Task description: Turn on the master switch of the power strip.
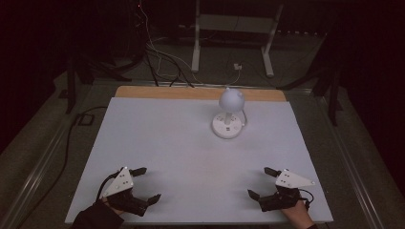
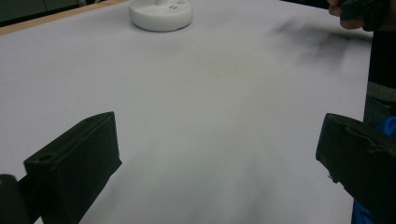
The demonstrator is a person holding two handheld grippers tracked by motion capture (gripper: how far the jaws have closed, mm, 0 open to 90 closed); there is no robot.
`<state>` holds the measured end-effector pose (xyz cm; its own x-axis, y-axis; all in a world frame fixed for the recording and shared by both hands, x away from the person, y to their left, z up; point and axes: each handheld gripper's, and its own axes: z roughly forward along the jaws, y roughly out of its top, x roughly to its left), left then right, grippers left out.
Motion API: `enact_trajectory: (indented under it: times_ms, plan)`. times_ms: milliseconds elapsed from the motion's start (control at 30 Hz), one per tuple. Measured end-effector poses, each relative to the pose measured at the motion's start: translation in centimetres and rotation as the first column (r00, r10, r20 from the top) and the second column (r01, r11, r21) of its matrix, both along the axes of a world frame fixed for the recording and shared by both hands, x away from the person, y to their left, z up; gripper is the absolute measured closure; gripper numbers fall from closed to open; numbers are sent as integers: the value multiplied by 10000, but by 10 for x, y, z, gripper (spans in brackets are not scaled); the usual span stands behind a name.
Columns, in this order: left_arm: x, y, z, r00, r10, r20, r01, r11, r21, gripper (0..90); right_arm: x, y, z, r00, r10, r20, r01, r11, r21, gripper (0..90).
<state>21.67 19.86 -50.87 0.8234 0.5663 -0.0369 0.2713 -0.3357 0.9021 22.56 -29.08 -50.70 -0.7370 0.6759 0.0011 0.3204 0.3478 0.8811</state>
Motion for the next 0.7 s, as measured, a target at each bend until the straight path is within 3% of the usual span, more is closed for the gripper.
enact_trajectory:
  times_ms: [167, 400, 467, 567, 700]
  plan:
    - [0, 0, 0, 10000, 3, -3, -3, 10000, 16, 1, 3, 0, -4, 9997, 230, -77, -233, 9986, -478, 0]
    - [0, 0, 0, 10000, 8, -1, -8, 10000, -5, 1, 3, 3, -5, 9988, 495, -10, -494, 9966, -664, 0]
    - [0, 0, 0, 10000, 16, -1, -16, 10000, -25, 1, 3, 4, -3, 9992, 383, -121, -390, 9972, -641, 0]
    - [-1, 0, 0, 10000, -7, -1, 7, 10000, 11, 1, 3, 4, -3, 9961, 648, -603, -690, 9951, -707, 0]
    - [-1, -1, 1, 10000, -36, 13, 36, 10000, 3, 1, 4, 3, -2, 9957, 680, -634, -723, 9951, -674, 0]
